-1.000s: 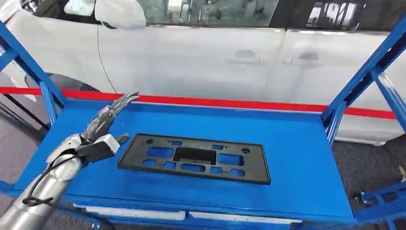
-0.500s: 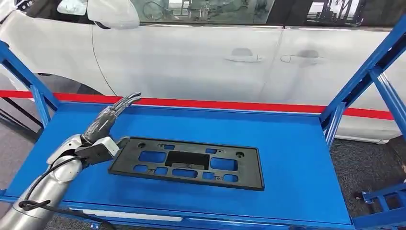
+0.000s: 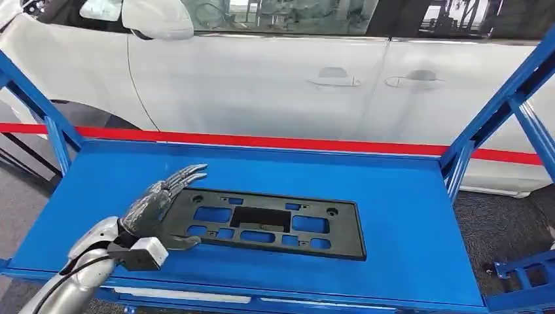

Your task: Take the parts from the cabinet and place them on the table.

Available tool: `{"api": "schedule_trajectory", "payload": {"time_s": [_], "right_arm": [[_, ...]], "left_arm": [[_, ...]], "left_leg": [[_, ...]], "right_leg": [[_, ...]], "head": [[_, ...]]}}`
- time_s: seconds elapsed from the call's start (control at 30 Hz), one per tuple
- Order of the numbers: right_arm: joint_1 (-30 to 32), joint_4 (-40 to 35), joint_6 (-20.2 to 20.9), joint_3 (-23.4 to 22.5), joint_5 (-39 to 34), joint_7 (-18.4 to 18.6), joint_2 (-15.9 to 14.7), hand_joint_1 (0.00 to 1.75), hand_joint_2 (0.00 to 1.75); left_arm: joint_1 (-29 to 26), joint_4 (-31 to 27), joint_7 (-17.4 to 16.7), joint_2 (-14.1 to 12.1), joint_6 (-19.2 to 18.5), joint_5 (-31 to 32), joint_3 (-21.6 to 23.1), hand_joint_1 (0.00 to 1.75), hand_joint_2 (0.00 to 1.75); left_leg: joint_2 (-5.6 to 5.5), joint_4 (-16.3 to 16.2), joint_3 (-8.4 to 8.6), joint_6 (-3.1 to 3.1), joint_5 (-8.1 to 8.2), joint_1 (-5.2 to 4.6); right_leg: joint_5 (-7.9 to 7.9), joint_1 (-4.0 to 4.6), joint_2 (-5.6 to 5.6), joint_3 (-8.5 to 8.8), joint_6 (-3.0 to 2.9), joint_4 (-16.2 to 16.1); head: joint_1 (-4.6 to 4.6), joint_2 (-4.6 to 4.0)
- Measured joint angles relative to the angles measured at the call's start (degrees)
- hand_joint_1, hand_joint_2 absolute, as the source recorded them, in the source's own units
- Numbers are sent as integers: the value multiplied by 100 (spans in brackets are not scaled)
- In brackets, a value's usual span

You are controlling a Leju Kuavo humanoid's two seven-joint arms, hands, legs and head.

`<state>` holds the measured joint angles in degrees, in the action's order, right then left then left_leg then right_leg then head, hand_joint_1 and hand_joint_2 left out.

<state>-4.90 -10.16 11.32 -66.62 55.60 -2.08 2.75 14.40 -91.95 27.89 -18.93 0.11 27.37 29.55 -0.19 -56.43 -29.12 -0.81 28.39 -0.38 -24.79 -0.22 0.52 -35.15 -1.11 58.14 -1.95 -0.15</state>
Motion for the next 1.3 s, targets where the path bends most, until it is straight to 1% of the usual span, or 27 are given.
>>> {"api": "schedule_trajectory", "payload": {"time_s": [0.2,0.33,0.43,0.53,0.63,0.9,1.1,1.3], "right_arm": [[-4,0,2,0,-2,0,0,0,0],[-22,0,9,0,0,2,0,0,0],[-44,0,13,0,22,26,0,0,0],[-73,0,42,0,68,42,0,0,0],[-95,0,61,4,85,72,0,0,0],[-117,0,68,9,101,101,0,0,0],[-126,0,76,24,151,142,0,0,0],[-151,0,81,68,188,155,0,0,0]], "left_arm": [[-140,-148,15,-33,-17,45,131,0,175],[-144,-148,-44,-46,2,364,284,0,175],[-115,-103,-118,-44,100,648,393,0,175],[-17,79,-179,-37,179,857,527,0,175],[75,302,-199,-9,205,927,629,0,175],[260,798,-197,146,206,949,791,0,175],[468,1152,-291,279,350,1178,946,0,175],[755,1670,-380,439,448,1300,1084,0,175]], "left_leg": [[-1,-4,-1,-13,9,-1],[-1,-5,0,-13,10,-1],[-1,-6,0,-13,10,-1],[0,-6,1,-13,10,-1],[0,-6,1,-13,10,-1],[0,-7,10,-13,9,-1],[0,-7,10,-13,10,-1],[0,-9,11,-13,9,-1]], "right_leg": [[-2,-1,-2,3,3,-1],[-2,-1,-2,4,4,-1],[-2,0,-1,3,4,-2],[-2,0,-1,3,4,-1],[-2,0,0,3,4,-1],[-2,0,0,3,4,-1],[-2,0,0,3,4,-1],[-2,0,-1,4,5,-1]], "head": [[0,0],[0,0],[0,0],[0,0],[0,0],[0,0],[0,0],[0,0]]}}
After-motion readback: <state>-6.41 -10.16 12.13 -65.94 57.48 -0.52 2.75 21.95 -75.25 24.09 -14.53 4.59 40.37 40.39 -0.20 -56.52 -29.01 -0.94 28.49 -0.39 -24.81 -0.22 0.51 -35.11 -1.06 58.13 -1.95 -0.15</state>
